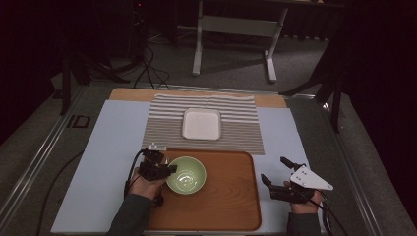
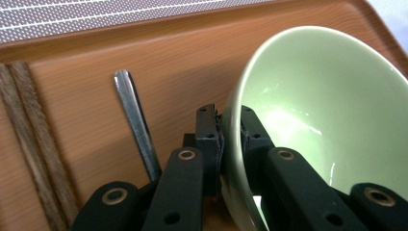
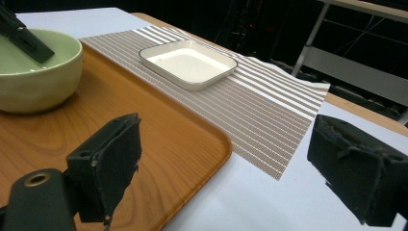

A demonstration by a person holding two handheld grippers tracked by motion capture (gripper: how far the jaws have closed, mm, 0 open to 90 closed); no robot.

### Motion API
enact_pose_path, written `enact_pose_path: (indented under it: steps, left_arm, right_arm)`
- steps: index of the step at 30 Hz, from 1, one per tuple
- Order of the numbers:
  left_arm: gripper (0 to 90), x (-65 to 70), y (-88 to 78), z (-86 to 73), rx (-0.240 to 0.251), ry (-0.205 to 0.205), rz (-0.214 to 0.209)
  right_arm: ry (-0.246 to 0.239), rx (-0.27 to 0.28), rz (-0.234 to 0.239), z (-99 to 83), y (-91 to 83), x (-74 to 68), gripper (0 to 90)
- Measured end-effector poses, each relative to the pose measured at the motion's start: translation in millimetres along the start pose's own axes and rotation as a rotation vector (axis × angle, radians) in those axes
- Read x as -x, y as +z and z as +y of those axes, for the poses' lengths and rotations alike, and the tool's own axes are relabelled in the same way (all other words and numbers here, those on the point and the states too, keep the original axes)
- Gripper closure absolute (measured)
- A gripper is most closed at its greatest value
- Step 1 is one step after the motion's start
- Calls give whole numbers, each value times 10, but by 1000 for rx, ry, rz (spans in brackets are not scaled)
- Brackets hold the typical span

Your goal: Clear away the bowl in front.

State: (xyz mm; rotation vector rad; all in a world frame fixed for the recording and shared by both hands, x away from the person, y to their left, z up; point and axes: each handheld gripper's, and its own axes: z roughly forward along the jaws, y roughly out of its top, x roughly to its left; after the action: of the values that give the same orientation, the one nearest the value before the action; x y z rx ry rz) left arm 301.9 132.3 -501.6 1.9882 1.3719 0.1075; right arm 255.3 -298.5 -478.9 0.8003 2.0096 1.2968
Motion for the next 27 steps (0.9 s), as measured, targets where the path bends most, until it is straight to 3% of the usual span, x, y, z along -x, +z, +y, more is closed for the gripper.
enact_pose_path:
  steps: [3,6,17,23,27]
  left_arm:
    - [823,-15,-3,-4,3,2,-15]
    - [734,-46,-29,-8,24,-15,-54]
    - [567,-7,-85,26,75,16,-10]
    - [529,-39,-113,41,123,27,-46]
    - [522,-39,-154,58,156,43,-43]
  right_arm:
    - [1,0,-1,-1,-4,4,112]
    - [1,-2,-1,-1,-3,1,112]
    - [2,-1,-3,-3,-6,3,112]
    - [0,-2,-4,-3,-5,7,112]
    - [1,-2,-7,-7,-6,14,112]
